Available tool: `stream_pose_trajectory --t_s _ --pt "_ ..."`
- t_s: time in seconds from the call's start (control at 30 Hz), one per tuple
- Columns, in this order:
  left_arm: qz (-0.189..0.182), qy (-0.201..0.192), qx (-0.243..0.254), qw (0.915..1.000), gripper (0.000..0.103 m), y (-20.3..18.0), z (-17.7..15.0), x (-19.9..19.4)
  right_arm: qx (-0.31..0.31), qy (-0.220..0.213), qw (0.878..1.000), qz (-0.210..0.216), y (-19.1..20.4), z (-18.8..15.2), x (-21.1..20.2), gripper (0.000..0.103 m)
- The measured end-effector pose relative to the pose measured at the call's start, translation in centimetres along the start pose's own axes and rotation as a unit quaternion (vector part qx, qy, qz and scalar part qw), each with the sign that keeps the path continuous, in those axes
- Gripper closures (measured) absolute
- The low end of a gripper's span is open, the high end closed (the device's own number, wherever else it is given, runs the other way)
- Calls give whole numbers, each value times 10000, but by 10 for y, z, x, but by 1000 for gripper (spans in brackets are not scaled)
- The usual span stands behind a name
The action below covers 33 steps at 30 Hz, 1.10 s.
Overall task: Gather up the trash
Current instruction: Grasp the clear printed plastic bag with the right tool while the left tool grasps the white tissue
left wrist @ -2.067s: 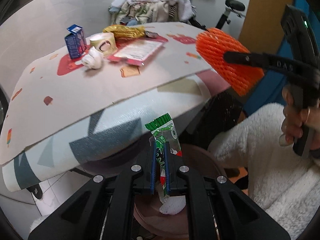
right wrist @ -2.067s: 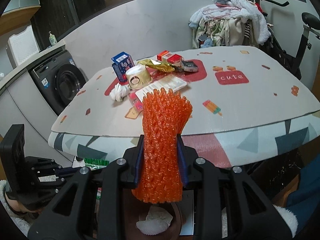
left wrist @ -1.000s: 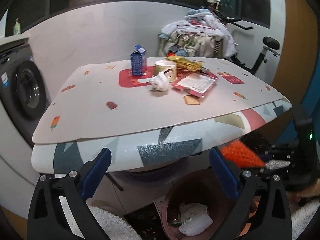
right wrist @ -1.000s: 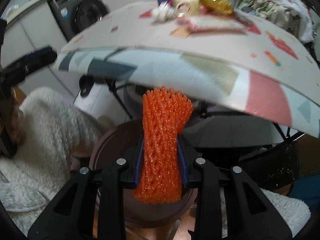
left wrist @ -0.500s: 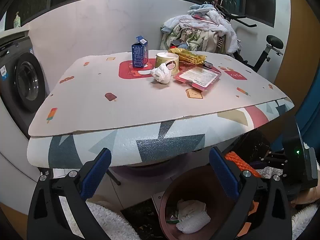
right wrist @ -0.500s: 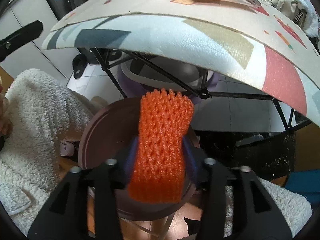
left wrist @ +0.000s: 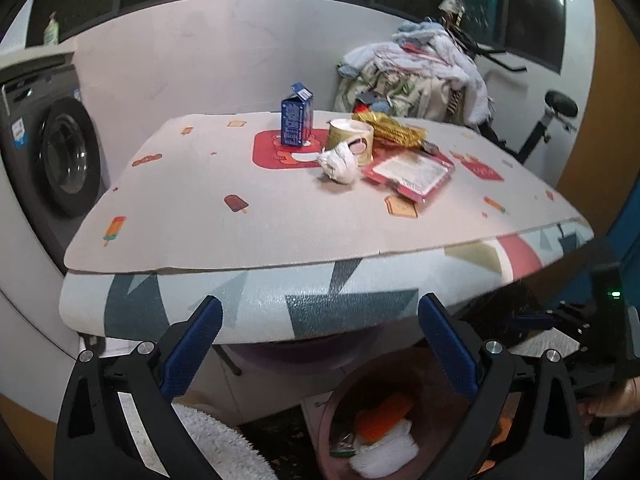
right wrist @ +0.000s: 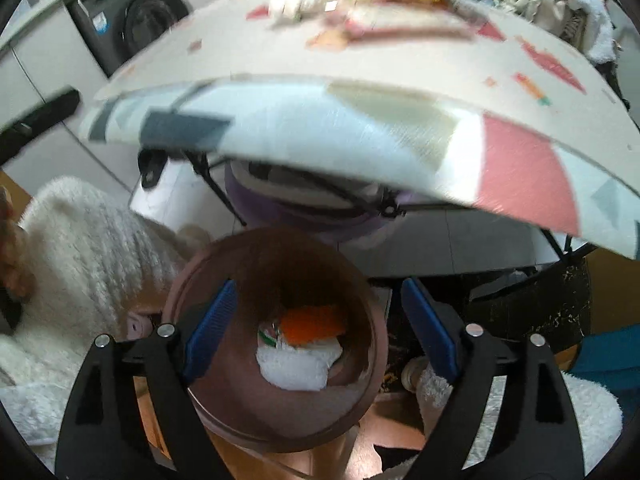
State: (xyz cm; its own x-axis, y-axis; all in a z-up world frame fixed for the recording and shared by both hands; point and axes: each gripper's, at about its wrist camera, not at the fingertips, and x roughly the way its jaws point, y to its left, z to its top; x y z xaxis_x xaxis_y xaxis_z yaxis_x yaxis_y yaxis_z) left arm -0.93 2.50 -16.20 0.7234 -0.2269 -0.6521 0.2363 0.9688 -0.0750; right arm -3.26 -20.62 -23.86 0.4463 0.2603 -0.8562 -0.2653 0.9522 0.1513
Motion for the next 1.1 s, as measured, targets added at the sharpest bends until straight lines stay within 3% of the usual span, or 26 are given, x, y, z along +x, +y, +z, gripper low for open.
stream_pose_trajectory --t_s 0.33,0.5,0.83,1.1 --pt "-76 -104 -371 9992 7 27 14 -6 6 -557 9984 -88 -10 39 -28 18" --pt "-37 -181 -322 9993 7 32 30 -1 175 -733 9971 -129 -26 67 -32 18" --pt "2 -216 -373 9991 7 39 67 22 566 -815 9944 -351 -83 106 -25 18" --pt "78 -199 145 9997 7 30 95 41 1324 -1271 9829 122 -121 150 -11 20"
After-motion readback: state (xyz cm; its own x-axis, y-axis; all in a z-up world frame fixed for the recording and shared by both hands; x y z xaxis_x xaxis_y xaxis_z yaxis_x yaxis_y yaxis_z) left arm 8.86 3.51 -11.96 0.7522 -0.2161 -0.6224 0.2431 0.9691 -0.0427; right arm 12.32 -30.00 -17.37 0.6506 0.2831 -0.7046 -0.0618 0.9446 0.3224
